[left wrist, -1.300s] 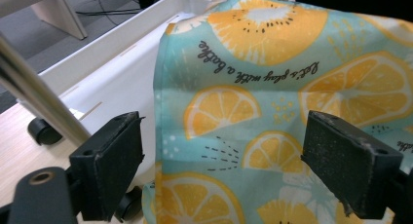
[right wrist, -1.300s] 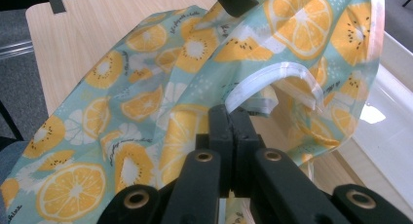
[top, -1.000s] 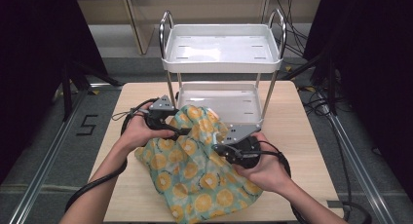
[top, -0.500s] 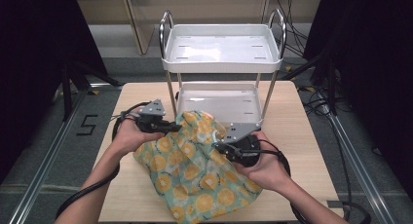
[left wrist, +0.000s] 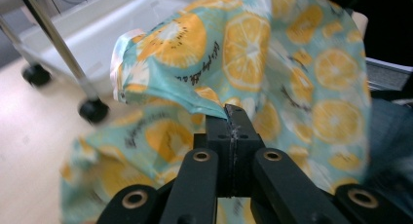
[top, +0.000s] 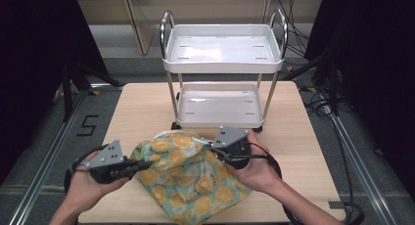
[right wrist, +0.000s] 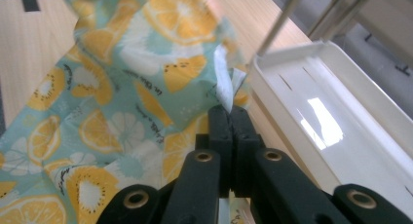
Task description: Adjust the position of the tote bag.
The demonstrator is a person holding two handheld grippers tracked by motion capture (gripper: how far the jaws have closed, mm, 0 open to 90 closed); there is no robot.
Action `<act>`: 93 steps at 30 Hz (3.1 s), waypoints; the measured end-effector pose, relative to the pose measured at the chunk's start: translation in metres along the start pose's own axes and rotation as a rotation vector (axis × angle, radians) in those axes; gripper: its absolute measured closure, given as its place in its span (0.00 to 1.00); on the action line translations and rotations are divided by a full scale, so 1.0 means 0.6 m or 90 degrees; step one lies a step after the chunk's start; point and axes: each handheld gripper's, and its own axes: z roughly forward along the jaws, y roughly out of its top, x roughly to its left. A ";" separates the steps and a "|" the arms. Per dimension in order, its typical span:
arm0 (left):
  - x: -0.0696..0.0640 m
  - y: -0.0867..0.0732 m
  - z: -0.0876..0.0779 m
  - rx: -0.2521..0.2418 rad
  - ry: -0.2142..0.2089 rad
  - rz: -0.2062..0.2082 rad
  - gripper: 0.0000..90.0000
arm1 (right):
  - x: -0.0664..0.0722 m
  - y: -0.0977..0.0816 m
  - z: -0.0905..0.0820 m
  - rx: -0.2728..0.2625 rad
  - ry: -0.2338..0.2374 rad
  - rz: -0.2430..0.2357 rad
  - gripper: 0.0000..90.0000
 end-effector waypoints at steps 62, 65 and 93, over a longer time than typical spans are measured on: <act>-0.037 -0.125 0.031 0.150 -0.001 -0.046 0.99 | 0.040 -0.238 -0.020 0.178 0.253 0.248 0.43; -0.035 -0.126 0.030 0.152 0.004 -0.042 0.99 | 0.045 -0.238 -0.011 0.181 0.224 0.227 0.69; -0.047 -0.090 0.063 0.115 -0.126 -0.054 0.69 | -0.014 -0.185 -0.018 0.069 -0.056 -0.089 1.00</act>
